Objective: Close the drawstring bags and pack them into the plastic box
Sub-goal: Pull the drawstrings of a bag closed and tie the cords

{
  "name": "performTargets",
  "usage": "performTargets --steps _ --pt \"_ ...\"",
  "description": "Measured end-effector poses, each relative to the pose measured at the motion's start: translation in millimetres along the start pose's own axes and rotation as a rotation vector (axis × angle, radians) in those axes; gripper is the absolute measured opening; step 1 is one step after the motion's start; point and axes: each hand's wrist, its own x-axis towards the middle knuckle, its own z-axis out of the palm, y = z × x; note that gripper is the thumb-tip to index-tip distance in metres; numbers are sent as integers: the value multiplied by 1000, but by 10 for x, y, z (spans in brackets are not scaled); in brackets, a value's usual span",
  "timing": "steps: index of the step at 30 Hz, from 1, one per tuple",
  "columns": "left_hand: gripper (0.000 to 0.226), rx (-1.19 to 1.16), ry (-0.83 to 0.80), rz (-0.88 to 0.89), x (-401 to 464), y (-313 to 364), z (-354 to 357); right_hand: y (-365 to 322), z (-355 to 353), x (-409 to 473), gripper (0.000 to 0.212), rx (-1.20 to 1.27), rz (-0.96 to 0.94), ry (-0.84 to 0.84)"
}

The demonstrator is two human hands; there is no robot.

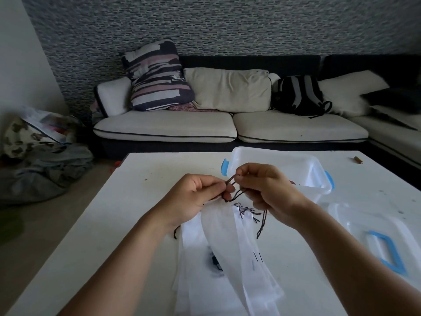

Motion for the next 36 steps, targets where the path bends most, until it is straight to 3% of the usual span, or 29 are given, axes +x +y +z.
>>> performTargets --steps 5,13,16,19,22,30,36 --pt "22 -77 10 0 18 15 30 8 97 19 19 318 162 -104" --pt "18 -146 59 -11 22 17 12 6 106 56 20 407 192 -45" --pt "18 -128 64 -6 22 18 17 -8 98 41 18 283 135 -56" --pt "20 -95 48 1 4 30 3 -55 70 -10 8 10 -57 -62" --pt "19 -68 30 -25 -19 33 -7 -56 23 -19 9 -79 -160 -16" --pt "15 -121 38 -70 -10 45 11 0 20 32 15 29 -121 26" --pt "15 -92 150 -29 -12 22 -14 -34 -162 -3 13 -337 -135 -16"
